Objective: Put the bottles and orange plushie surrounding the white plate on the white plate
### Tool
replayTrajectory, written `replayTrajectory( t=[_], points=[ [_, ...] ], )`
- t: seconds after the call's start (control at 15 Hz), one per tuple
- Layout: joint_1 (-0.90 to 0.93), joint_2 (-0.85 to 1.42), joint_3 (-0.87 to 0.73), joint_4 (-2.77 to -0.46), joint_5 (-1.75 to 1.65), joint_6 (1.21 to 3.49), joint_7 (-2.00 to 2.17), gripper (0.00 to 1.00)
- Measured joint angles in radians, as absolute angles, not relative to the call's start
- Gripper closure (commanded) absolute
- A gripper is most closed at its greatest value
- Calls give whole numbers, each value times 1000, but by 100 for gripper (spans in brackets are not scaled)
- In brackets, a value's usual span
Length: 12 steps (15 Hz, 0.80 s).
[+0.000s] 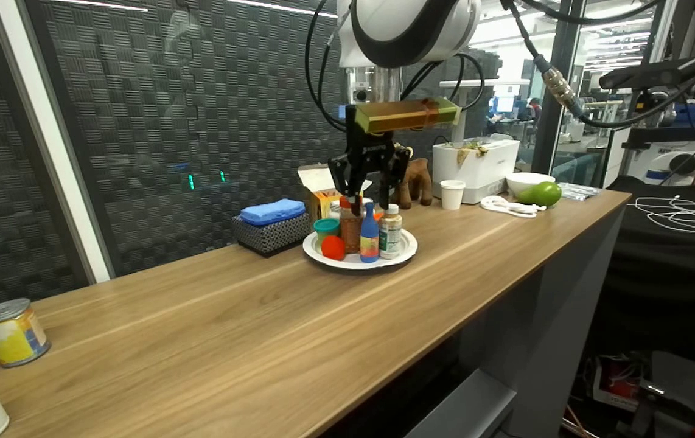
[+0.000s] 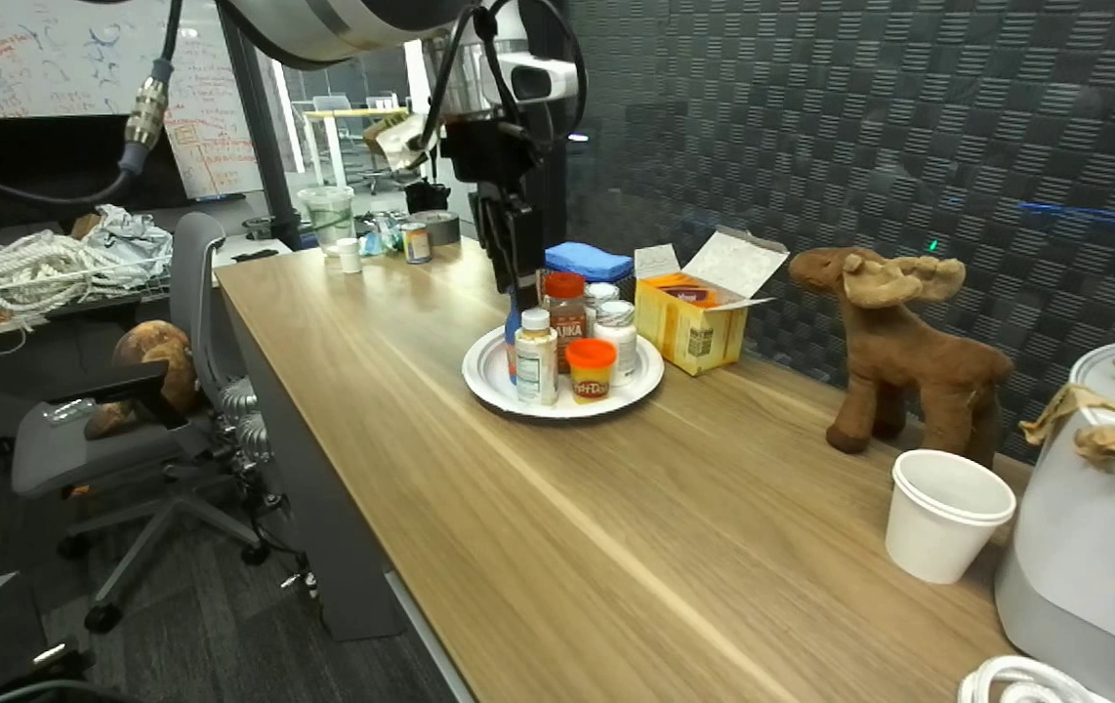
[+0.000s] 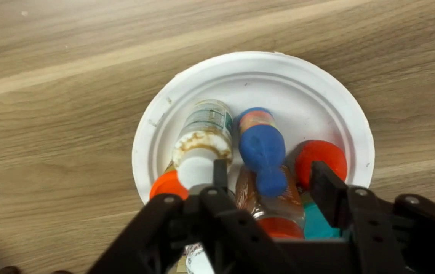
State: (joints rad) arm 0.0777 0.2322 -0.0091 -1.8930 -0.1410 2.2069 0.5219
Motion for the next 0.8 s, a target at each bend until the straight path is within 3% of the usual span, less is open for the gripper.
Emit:
replayTrajectory(
  t=[0.13, 0.47, 0.8],
  points=[
    [88, 211, -9, -1895, -152, 2206, 541, 0],
    [104, 86, -7, -1959, -185, 2124, 610, 0],
    [48, -122, -12, -2169, -102, 2028, 595, 0]
  ],
)
